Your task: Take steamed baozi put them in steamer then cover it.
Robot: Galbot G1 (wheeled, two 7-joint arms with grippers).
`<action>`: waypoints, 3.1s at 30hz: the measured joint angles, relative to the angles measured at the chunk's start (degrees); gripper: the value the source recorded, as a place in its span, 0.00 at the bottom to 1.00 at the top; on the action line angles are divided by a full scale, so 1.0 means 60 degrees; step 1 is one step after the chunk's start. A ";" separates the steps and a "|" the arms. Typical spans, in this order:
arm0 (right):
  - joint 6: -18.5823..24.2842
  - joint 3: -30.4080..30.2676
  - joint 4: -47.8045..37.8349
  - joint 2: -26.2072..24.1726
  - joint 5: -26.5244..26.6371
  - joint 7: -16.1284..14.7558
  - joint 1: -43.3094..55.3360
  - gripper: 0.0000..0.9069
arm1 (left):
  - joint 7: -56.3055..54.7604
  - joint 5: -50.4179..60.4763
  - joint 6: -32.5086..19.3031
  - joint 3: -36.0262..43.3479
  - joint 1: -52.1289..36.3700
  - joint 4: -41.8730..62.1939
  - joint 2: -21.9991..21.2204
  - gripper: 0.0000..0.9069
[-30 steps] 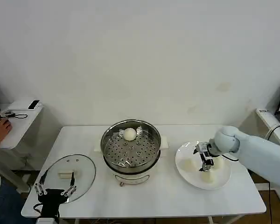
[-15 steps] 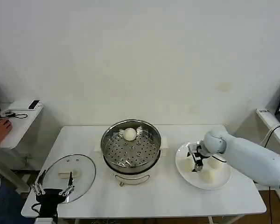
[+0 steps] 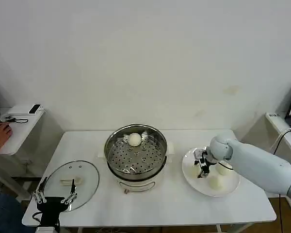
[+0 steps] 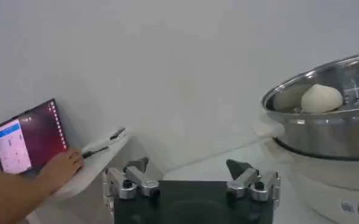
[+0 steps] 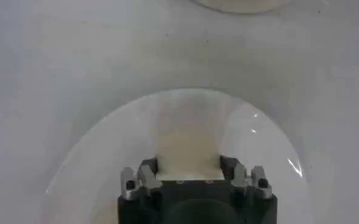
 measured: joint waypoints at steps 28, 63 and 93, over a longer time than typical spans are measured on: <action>-0.1089 -0.2223 0.0677 0.1371 0.3253 0.0733 0.4945 0.73 | 0.0025 -0.0099 0.0035 0.0047 -0.0289 0.0038 0.0151 1.00; -0.3057 -0.3398 -0.1406 0.6557 0.6104 0.2615 0.4138 0.73 | -0.0004 -0.0107 -0.0014 -0.0204 -0.0378 -0.0027 -0.0003 1.00; -0.1990 -0.3875 0.0458 0.3703 0.4940 0.1119 0.6126 1.00 | 0.0022 -0.0093 0.0030 -0.0058 -0.0369 -0.0140 0.0061 1.00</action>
